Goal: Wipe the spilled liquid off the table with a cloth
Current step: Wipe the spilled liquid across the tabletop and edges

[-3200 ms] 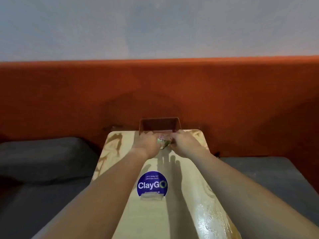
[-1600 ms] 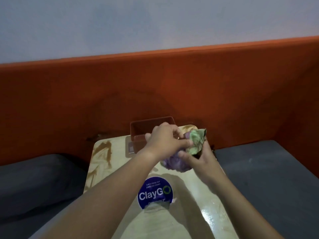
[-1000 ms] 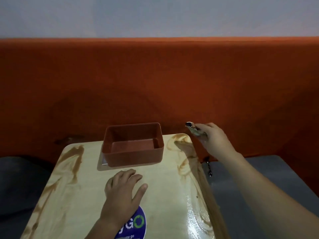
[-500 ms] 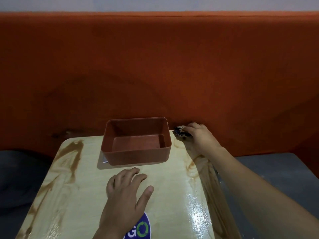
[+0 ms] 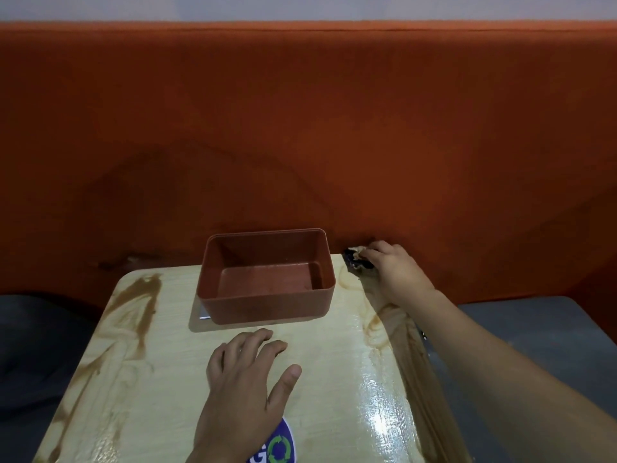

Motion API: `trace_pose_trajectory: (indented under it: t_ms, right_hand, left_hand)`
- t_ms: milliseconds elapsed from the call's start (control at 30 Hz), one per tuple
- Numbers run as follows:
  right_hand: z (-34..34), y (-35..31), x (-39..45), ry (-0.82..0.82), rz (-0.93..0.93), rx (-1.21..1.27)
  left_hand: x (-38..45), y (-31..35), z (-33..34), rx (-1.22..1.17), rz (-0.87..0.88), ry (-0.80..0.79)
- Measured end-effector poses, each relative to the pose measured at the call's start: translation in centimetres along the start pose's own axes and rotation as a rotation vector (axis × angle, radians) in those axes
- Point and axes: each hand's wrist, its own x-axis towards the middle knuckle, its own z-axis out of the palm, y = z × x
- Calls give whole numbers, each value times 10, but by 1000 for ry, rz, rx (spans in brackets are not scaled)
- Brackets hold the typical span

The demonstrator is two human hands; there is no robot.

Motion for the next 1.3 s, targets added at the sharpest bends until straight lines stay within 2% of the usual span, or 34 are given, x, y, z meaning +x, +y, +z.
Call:
trace_pose_trajectory:
  t_ms: [133,200,267,400,500,600,633,700,767,833,933,1033,1100,1233,1300]
  right_hand:
    - [-31,18,-7,-154,-142,89]
    - [-36,27,-3,-72,-86,103]
    - [-25,22,4,26,23,6]
    - [3,-5,7,54,118,-82]
    - [8,-1,-9,70,11,-96]
    - [-15,19,-13,-73,-175,5]
    - [-24,25,-9,-106,-177,71]
    - [-32,30,2,-67,-100,130]
    - [-24,13,9,-8,6,28]
    - [-9,-13,10,-6,38,-100]
    - [1,-28,1,-7,-73,-139]
    - [-16,-14,-5,-175,-256,-3]
    - [-37,2,3,-262,-182,129]
    - [-35,4,18,-35,-61,164]
    - [-16,-9,16,-51,-32,64]
  left_hand:
    - [0,1,0,-1,5,-1]
    - [1,1,-1,2,-3,-10]
    - [0,1,-1,-5,-6,-8]
    - [0,0,-1,8,-12,-19]
    - [0,1,-2,6,-14,-15]
    - [0,3,-4,0,2,-21]
    - [0,4,-5,-6,7,-27]
    - [0,6,-6,-6,1,-34]
    - [0,6,-8,3,-12,-43]
    - [1,8,-10,10,-26,-60]
    - [1,9,-12,26,-32,-71]
    - [0,11,-15,5,-38,-64]
    - [0,11,-16,12,-39,-74]
    - [1,10,-15,22,-50,-76]
    - [1,10,-14,52,-53,-93]
